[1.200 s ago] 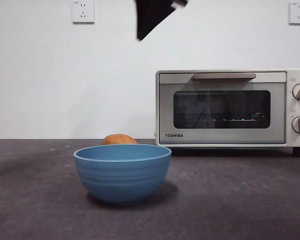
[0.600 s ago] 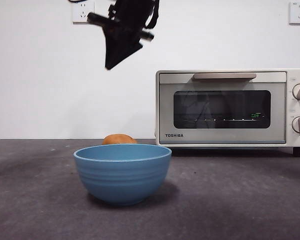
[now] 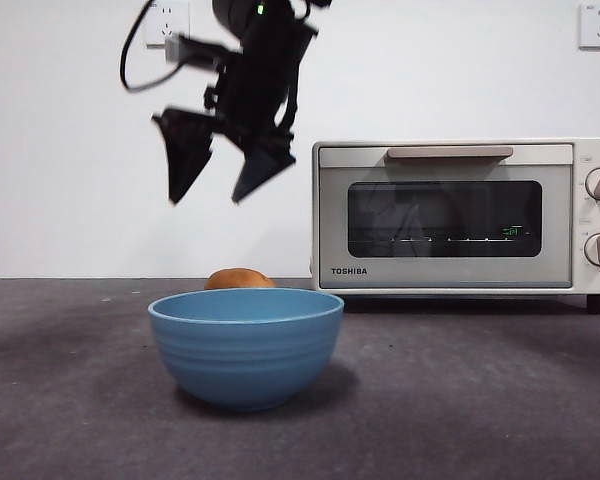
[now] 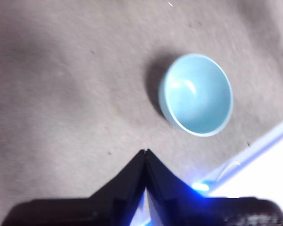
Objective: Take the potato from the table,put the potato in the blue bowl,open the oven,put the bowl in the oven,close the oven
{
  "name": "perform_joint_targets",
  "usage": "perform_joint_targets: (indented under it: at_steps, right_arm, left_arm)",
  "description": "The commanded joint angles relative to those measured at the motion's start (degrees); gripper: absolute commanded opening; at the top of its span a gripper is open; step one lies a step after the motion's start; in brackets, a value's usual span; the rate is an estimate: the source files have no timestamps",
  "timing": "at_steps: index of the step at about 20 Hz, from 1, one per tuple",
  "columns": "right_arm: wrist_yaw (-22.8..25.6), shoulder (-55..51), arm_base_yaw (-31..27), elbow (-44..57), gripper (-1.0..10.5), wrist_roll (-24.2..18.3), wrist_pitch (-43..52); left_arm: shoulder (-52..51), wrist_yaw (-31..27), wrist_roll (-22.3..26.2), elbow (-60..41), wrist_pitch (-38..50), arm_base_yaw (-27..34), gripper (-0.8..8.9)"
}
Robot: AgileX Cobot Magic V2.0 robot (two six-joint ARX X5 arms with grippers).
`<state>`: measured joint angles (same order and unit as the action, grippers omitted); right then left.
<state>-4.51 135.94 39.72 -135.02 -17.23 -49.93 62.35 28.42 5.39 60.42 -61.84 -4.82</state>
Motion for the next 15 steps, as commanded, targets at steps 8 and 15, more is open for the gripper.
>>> perform_joint_targets:
  at_steps: [8,15]
  right_arm:
    - [5.6,8.0,-1.3,0.0,6.4,1.0,2.1]
    - [1.7,10.0,-2.4,0.0,6.3,2.2,2.5]
  left_arm:
    - [-0.1,0.1,-0.7,0.0,0.4,-9.2,-0.04]
    - [-0.1,0.0,-2.1,0.0,1.3,-12.4,-0.04]
